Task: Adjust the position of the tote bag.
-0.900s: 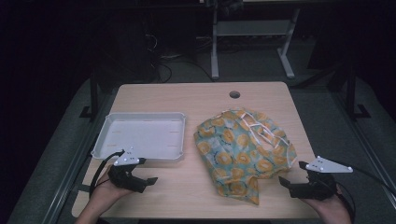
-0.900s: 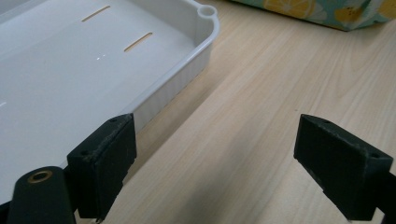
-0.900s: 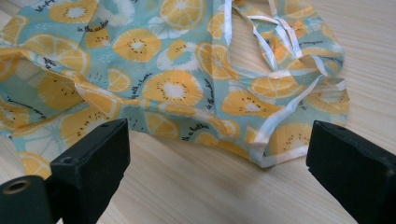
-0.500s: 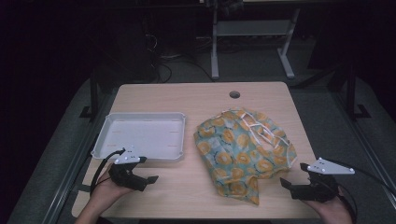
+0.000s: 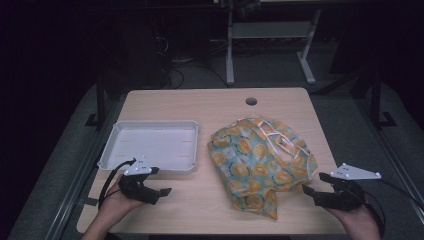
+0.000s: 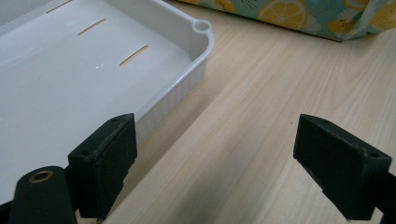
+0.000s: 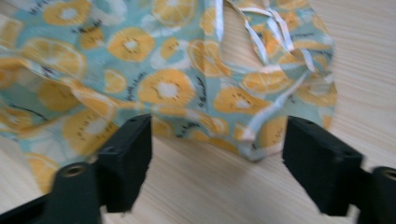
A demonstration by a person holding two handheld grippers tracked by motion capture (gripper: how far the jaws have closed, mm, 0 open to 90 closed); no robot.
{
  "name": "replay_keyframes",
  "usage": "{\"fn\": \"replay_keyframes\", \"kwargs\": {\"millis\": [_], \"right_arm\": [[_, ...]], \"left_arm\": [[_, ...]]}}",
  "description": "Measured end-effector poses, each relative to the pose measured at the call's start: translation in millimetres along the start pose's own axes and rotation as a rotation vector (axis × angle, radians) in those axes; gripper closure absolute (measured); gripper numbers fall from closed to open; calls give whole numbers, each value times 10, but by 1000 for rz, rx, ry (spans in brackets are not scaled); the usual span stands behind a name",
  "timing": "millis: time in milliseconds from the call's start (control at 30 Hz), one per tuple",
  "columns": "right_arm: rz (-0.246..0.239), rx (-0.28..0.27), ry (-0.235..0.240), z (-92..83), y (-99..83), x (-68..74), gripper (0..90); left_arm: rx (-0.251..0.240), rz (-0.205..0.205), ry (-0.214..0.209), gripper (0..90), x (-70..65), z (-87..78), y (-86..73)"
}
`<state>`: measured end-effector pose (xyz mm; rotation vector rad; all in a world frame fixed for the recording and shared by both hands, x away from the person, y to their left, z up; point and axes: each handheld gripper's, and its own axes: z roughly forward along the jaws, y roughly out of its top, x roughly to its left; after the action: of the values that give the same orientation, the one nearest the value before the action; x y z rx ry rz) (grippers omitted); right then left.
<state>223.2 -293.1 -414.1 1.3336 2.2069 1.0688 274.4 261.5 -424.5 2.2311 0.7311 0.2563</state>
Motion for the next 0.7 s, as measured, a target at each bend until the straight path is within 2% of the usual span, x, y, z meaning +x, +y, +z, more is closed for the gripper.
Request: {"fn": "replay_keyframes", "kwargs": {"millis": [33, 67, 100, 167, 200, 233, 267, 367, 500, 700], "right_arm": [[2, -2, 10, -6, 33, 9, 372], [2, -2, 10, -6, 33, 9, 372], [-6, 2, 30, -8, 102, 40, 464], [-7, 9, 53, 16, 159, 69, 563], [-7, 9, 53, 16, 159, 69, 563], [-7, 12, 66, 26, 179, 85, 611], [-3, 14, 93, 54, 213, 114, 705], [-20, 46, 116, 111, 266, 187, 802], [-65, 59, 144, 182, 335, 262, 892], [-88, 90, 176, 336, 405, 326, 896]], "left_arm": [[1, 3, -1, 130, -12, -1, -15], [1, 3, -1, 130, -12, -1, -15], [-4, -4, -2, 130, -20, 0, -22], [0, 0, -5, 130, -16, -6, -30], [1, 2, -4, 130, -16, -8, -31], [1, 5, 0, 131, -14, -12, -31], [-7, -2, 1, 130, -11, -22, -33], [-17, -14, 5, 130, -9, -30, -39], [-7, -5, 4, 131, -19, -38, -49], [-17, -13, 4, 131, -32, -30, -38]]}}
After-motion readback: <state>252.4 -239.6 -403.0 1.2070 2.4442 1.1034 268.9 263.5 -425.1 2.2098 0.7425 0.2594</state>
